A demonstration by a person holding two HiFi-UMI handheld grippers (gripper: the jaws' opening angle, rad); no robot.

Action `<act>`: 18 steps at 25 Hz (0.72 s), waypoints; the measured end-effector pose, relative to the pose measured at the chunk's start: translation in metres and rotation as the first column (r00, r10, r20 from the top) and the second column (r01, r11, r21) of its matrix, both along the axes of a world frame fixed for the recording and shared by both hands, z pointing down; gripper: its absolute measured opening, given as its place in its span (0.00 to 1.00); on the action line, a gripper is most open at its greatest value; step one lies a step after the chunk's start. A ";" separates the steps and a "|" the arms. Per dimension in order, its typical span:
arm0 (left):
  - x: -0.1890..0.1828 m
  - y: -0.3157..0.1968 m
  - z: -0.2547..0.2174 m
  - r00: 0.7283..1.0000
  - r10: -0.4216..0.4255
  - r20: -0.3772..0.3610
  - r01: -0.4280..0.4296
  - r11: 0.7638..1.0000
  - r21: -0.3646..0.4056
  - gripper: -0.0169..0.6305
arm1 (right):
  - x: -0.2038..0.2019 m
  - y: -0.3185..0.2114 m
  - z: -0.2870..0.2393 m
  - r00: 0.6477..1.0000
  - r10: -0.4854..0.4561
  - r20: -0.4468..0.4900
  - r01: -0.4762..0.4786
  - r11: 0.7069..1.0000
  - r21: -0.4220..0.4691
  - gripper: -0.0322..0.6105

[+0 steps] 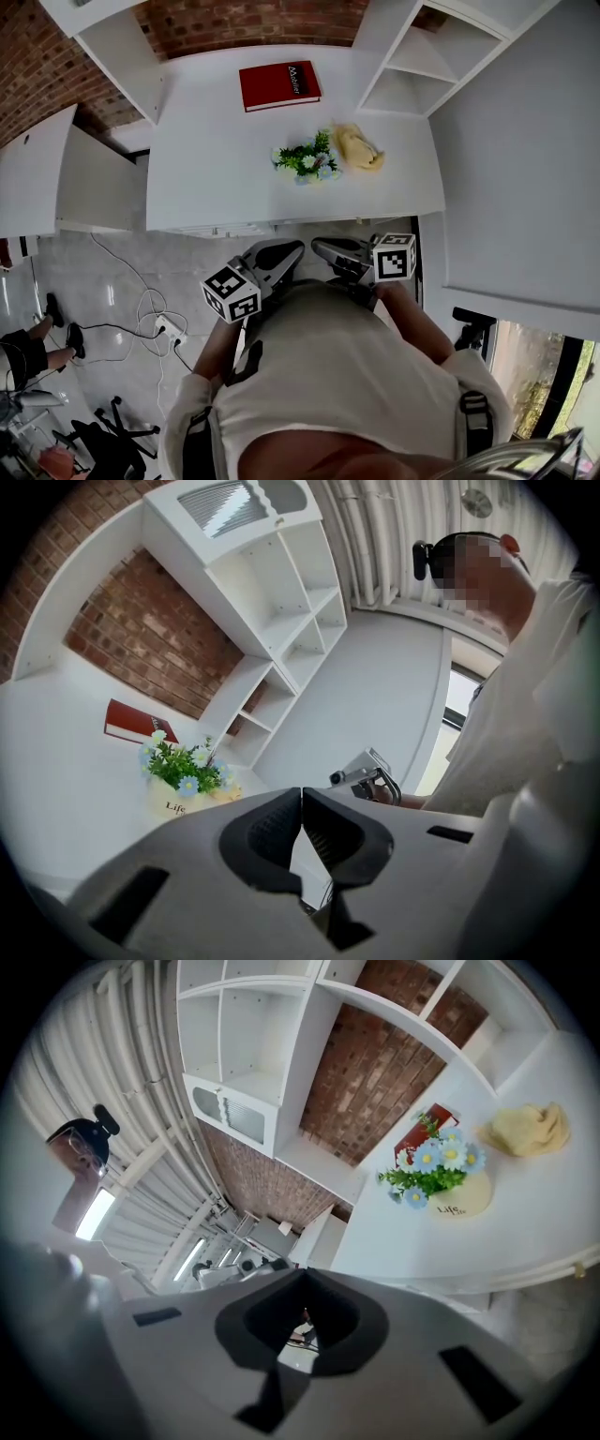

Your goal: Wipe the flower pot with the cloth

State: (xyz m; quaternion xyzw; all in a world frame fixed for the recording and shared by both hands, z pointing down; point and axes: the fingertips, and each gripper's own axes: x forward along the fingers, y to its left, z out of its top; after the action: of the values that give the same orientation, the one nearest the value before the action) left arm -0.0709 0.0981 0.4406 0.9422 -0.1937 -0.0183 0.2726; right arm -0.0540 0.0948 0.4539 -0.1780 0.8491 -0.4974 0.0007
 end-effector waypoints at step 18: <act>0.061 -0.078 0.012 0.980 -0.087 0.180 0.085 0.996 0.021 0.06 | 0.156 -0.174 0.020 0.953 0.249 -0.170 -0.227 0.964 0.142 0.07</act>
State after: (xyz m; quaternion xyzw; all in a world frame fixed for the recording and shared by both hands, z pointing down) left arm -0.0098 0.0201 0.4527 0.9326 -0.2580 0.0543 0.2465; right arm 0.1023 -0.0787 0.4739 -0.3245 0.8462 -0.4225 -0.0077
